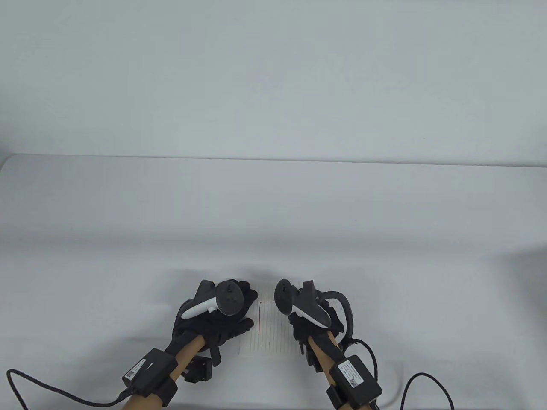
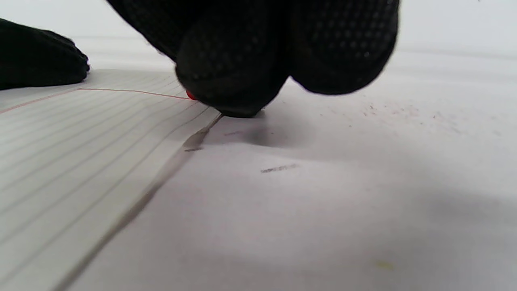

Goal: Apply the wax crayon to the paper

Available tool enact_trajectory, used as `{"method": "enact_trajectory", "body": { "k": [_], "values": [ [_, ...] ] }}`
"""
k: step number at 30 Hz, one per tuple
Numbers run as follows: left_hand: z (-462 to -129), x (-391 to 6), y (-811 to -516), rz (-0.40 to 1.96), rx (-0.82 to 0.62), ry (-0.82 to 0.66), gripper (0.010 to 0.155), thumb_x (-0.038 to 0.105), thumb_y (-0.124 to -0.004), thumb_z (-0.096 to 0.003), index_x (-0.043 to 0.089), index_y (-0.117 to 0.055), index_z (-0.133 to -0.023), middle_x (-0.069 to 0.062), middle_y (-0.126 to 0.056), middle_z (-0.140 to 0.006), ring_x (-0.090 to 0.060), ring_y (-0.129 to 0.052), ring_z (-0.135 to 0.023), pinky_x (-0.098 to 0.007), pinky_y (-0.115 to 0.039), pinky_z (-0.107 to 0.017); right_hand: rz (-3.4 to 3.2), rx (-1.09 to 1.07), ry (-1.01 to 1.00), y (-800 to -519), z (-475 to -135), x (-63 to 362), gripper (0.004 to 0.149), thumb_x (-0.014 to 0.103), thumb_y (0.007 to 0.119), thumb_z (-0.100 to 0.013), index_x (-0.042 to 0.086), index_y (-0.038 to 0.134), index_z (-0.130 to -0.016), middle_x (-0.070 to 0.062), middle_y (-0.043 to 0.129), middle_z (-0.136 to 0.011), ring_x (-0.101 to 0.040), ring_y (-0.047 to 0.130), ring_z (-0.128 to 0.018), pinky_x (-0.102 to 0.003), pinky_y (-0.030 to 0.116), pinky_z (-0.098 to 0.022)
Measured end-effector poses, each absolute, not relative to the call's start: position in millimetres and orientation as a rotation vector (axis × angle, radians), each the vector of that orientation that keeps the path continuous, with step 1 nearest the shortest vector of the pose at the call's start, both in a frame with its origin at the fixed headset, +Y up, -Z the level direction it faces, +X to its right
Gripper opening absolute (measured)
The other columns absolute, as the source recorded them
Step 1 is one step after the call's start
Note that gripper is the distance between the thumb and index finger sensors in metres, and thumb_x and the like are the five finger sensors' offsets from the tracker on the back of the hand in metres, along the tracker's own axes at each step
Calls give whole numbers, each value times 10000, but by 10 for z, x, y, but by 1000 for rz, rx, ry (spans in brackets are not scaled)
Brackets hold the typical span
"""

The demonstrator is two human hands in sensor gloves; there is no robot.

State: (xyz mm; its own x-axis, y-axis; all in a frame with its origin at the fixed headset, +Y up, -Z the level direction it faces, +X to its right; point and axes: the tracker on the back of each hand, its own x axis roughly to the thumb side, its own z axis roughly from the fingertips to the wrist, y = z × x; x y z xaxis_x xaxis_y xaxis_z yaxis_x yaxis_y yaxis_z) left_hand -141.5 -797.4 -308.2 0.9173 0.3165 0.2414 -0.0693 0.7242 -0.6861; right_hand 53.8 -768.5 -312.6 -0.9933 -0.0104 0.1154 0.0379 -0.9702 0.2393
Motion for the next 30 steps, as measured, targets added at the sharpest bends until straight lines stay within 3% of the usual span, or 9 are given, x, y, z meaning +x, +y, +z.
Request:
{"method": "enact_trajectory", "body": {
  "k": [3, 10, 30],
  "values": [
    [-3080, -1240, -7863, 154, -636, -385, 738, 550, -518, -595, 362, -77, -1156, 105, 50, -1214, -179, 180, -1099, -514, 205, -669, -3093, -185, -386, -7680, -3133, 548, 385, 281, 733, -531, 197, 760, -906, -77, 886, -777, -69, 936, -362, -315, 845, -307],
    [-3141, -815, -7974, 207, -694, -430, 753, 554, -542, -586, 424, -23, -1116, 165, 114, -1176, -133, 218, -1078, -486, 224, -676, -3104, -201, -396, -7652, -3124, 558, 388, 278, 728, -535, 189, 753, -912, -81, 880, -777, -69, 934, -363, -314, 844, -308],
    [-3153, -874, -8054, 229, -740, -429, 768, 601, -516, -563, 468, 46, -1068, 219, 174, -1129, -99, 226, -1070, -493, 201, -700, -3070, -157, -385, -7610, -3098, 486, 390, 278, 730, -536, 167, 759, -909, -95, 894, -759, -60, 938, -323, -305, 849, -274]
  ]
}}
